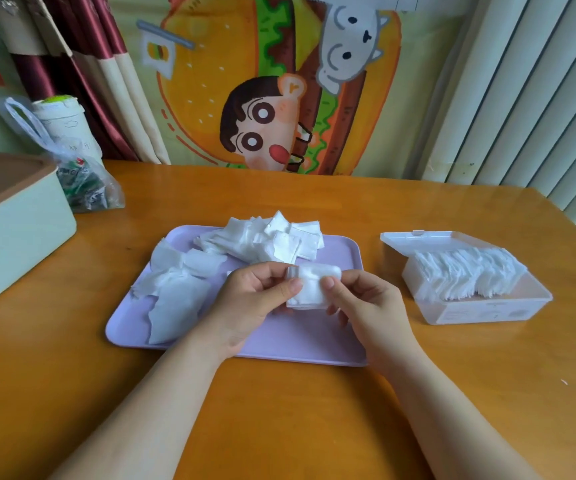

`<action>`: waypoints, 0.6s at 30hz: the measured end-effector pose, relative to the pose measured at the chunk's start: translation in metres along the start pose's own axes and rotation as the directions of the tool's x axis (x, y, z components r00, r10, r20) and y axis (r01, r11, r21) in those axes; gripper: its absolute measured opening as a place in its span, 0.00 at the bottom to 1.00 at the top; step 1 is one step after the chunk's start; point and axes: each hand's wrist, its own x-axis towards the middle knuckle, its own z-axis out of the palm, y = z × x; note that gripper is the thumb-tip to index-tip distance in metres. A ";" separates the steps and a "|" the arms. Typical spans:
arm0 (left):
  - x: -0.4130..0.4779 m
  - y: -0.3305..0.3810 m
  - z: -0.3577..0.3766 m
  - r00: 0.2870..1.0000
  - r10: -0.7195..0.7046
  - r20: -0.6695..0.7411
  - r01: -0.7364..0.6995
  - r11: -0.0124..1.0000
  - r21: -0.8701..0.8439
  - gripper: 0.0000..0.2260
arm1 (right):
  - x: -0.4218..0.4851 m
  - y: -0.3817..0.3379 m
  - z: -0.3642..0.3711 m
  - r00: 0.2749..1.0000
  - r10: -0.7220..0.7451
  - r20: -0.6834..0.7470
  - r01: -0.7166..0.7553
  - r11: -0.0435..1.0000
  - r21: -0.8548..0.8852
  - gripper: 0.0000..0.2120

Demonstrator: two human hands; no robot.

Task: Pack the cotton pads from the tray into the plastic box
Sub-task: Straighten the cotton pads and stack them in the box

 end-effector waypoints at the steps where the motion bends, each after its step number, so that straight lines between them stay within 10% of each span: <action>1: 0.001 -0.001 0.000 1.000 -0.021 0.004 0.021 1.000 -0.004 0.14 | 0.000 0.000 -0.001 1.000 -0.005 0.000 0.005 1.000 0.009 0.08; 9: 0.005 0.000 0.001 0.987 -0.038 -0.154 0.018 0.992 -0.127 0.09 | 0.002 0.000 -0.008 0.998 0.064 -0.009 -0.060 0.976 0.209 0.05; 18: 0.001 0.001 0.005 0.999 -0.044 -0.021 0.045 0.999 0.018 0.10 | 0.003 0.002 -0.004 0.998 0.054 0.022 -0.056 0.993 0.104 0.04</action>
